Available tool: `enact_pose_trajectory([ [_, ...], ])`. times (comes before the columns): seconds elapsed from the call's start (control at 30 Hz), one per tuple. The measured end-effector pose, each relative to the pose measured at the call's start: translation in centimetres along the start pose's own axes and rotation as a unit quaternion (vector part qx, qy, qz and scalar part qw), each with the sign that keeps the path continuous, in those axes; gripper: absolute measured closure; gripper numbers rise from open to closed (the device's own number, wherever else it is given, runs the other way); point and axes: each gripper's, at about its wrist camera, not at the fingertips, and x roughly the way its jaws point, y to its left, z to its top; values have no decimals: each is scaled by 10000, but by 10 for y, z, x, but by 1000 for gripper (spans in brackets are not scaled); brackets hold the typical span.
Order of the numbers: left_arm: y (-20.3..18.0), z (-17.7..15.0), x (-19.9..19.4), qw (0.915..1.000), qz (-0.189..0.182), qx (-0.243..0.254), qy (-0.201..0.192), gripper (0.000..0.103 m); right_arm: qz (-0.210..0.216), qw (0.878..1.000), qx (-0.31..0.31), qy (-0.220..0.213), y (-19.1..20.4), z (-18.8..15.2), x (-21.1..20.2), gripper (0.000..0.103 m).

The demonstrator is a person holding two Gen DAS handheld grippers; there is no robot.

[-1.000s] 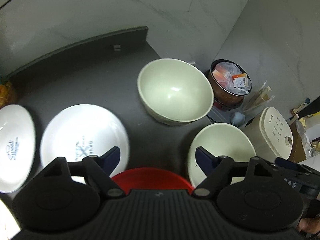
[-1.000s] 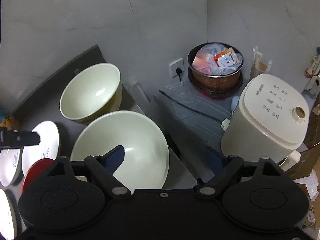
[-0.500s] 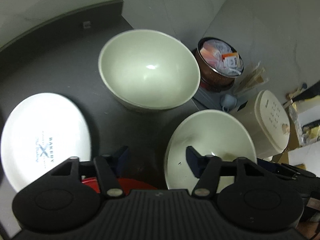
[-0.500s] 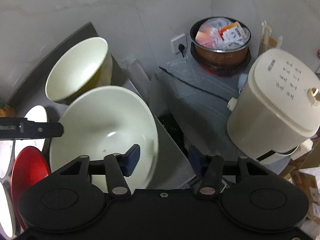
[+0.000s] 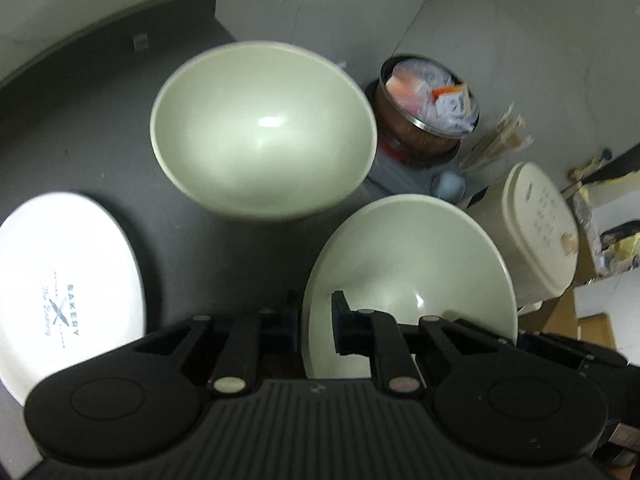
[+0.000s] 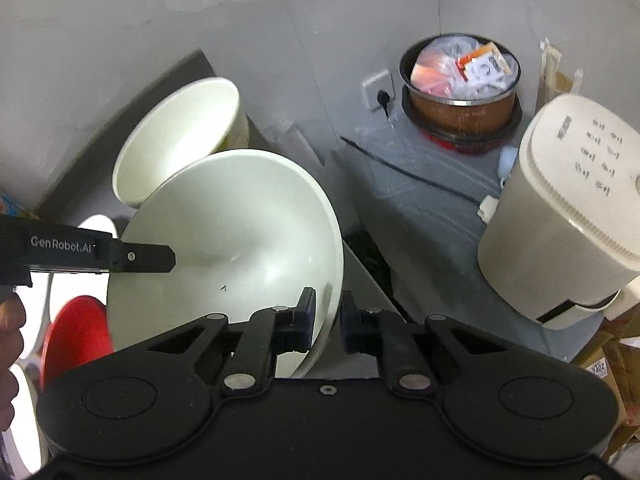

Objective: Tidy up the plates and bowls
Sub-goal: 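Close both grippers on the rim of the large cream bowl, then lower the cream bowl into the red bowl and open both grippers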

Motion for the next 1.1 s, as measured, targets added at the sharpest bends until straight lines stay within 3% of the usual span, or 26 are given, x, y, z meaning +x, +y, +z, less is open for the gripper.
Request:
enact_pose_trajectory([
  [0.23,7,-5,-32,9990,-131,-78,-429,90,29,9992,22,-398,11,10,-24,90],
  [0.33,15,-8,-43,9982,-229,-221,-503,95,31,9986,33,-529,17,11,-33,90],
  [0.7,38,-23,-91,9950,-404,-336,-845,95,93,9961,-68,-879,53,6,-64,90],
  [1.1,86,-54,-122,9918,-617,-733,-851,95,187,9952,-196,-938,92,-17,-80,90],
])
